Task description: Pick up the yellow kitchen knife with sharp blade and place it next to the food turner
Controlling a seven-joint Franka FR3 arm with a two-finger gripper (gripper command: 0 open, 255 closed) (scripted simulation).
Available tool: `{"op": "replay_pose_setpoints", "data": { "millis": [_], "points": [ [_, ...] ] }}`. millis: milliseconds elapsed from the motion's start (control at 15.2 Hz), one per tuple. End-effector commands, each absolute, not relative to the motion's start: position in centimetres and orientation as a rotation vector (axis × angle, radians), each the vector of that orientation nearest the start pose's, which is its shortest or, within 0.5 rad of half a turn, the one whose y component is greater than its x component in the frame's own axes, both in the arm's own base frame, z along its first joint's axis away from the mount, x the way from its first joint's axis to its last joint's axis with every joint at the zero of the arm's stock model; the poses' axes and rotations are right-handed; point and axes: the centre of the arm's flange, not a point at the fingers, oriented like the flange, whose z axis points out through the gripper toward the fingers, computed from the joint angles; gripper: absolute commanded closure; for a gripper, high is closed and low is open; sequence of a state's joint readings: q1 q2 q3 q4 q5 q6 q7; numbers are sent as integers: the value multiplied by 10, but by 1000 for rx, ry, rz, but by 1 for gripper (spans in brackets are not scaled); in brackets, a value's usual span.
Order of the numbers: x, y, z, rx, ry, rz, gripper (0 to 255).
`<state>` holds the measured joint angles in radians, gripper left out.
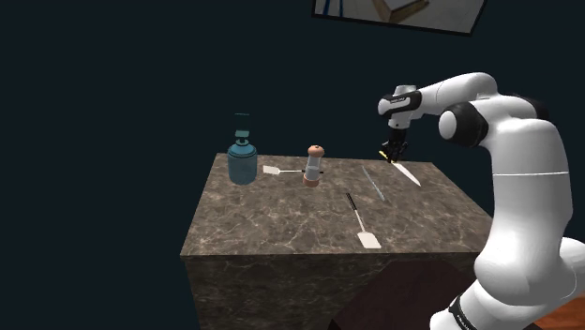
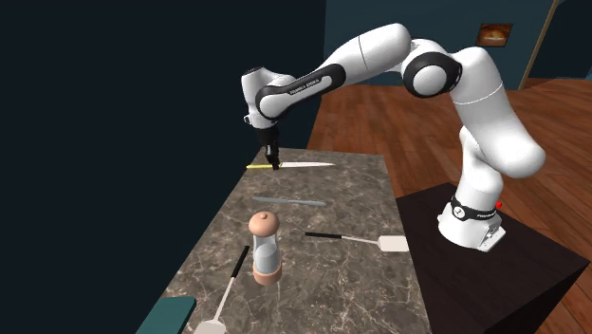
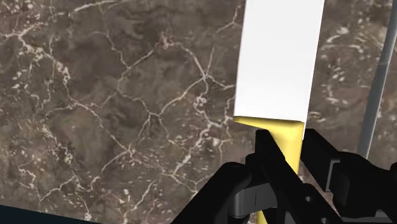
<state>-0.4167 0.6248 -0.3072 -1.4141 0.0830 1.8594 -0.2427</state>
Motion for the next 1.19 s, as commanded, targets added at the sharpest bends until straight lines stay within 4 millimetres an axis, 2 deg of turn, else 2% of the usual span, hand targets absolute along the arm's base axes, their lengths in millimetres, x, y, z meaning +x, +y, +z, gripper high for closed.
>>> {"op": "replay_pose_setpoints", "data": {
  "millis": [0, 1122],
  "points": [
    [559, -401, 336, -3064, 734, 288, 255],
    [593, -179, 336, -3064, 734, 288, 255]
  ]
}}
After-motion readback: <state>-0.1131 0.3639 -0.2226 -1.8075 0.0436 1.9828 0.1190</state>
